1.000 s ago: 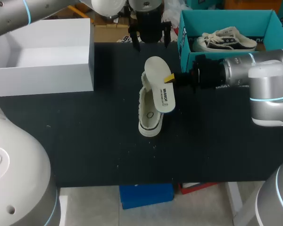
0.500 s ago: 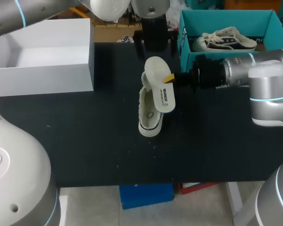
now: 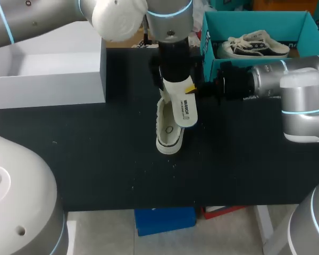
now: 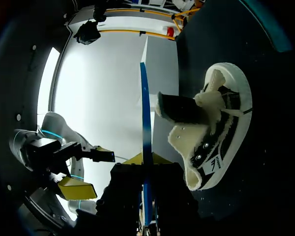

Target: Take the shoe out of the shoebox, open the shoe tongue, remove and reinsert the insole, then place the shoe into the shoebox

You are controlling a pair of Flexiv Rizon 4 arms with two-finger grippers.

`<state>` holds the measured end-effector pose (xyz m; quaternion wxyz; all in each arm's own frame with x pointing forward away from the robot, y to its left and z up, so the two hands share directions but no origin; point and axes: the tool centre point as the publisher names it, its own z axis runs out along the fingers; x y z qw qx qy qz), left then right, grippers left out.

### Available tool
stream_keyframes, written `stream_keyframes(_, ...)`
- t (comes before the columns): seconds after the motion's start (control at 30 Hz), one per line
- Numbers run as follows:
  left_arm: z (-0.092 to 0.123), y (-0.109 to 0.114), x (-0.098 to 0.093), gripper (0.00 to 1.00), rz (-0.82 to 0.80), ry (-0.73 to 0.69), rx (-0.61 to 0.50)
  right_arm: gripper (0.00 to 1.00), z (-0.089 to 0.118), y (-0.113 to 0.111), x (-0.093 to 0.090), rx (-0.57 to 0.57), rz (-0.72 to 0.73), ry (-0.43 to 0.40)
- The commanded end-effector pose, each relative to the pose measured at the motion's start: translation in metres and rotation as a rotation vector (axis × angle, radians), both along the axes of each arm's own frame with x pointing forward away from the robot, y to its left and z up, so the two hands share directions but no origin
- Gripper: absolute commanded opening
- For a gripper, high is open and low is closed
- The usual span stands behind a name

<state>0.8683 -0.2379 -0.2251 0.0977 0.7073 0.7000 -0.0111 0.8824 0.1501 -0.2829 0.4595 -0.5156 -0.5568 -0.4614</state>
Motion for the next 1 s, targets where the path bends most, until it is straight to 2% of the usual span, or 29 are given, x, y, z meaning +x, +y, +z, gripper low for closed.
stream_keyframes(0.03, 0.001, 0.003, -0.014, 1.00, -0.015, -0.016, -0.007, 0.00, 0.000, 0.001, 0.000, -0.002, 0.000, 0.001)
stream_keyframes(0.17, 0.001, 0.003, -0.023, 1.00, -0.048, -0.012, -0.040, 0.00, 0.000, 0.001, 0.000, -0.002, 0.000, 0.001)
stream_keyframes(0.27, 0.000, 0.005, -0.028, 1.00, -0.074, -0.002, -0.121, 0.00, 0.000, 0.001, 0.000, -0.002, 0.000, 0.001)
stream_keyframes(0.67, -0.001, 0.035, -0.051, 1.00, -0.261, 0.012, -0.728, 0.00, 0.000, 0.001, 0.000, -0.002, 0.000, 0.001)
stream_keyframes(1.0, -0.001, 0.035, -0.051, 1.00, -0.261, 0.012, -0.728, 0.00, 0.000, 0.001, 0.000, -0.002, 0.000, 0.001)
